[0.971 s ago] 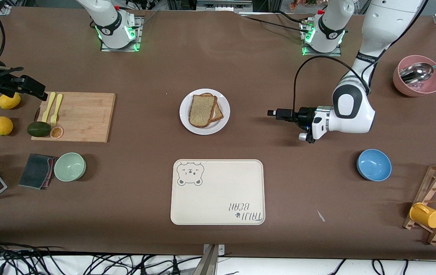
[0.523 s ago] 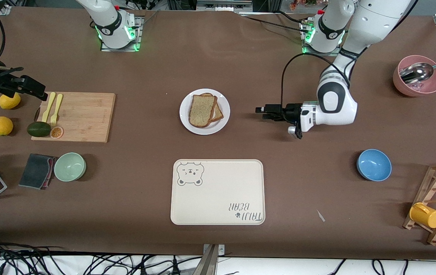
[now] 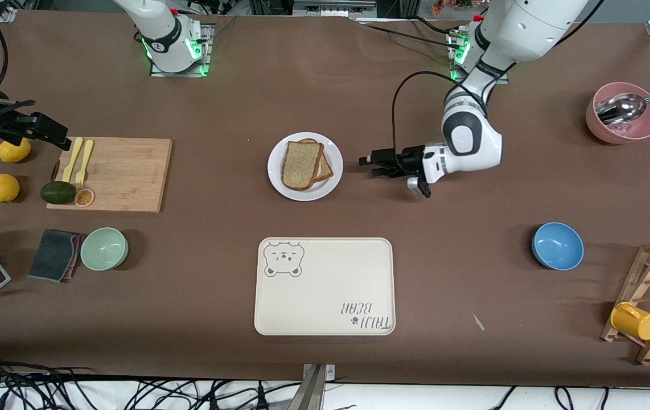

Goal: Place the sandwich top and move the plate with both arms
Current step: 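Close the left gripper on the white plate rim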

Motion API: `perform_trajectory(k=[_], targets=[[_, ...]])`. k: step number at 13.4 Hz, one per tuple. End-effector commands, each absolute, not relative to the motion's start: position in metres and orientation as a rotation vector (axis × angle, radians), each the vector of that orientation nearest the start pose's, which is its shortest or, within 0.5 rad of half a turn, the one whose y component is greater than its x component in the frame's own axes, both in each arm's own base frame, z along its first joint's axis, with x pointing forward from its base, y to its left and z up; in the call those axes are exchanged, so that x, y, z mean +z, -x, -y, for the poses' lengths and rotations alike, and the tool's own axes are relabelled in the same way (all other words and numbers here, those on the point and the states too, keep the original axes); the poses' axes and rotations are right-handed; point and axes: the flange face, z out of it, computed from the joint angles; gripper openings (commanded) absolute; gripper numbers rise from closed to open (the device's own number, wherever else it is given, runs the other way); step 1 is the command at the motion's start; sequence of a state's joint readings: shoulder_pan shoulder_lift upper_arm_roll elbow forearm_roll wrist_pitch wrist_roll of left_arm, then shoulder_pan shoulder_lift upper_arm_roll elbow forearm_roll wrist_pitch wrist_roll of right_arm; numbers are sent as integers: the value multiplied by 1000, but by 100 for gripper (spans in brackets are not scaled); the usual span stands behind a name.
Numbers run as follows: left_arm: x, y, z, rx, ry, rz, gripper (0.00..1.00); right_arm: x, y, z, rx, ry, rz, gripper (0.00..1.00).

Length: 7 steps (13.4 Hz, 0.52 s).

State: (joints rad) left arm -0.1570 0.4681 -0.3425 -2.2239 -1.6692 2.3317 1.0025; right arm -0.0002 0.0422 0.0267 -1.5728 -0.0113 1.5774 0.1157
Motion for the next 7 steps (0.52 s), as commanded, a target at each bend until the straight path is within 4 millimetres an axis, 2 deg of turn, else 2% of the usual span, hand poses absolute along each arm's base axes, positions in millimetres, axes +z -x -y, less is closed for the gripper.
perform_trajectory(k=[1,3,5,7], targets=[[160,-426,302,-23,-2087,-51,99,601,-564,-12,68,3137,-125,100],[155,-416,313,10,-2097,-67,99,602,-564,-12,63,3137,-125,100],[136,-396,329,65,-2070,-76,98,601,-564,-12,65,3137,-125,100],[120,-389,330,107,-2068,-68,95,601,-564,-12,68,3137,-125,100]])
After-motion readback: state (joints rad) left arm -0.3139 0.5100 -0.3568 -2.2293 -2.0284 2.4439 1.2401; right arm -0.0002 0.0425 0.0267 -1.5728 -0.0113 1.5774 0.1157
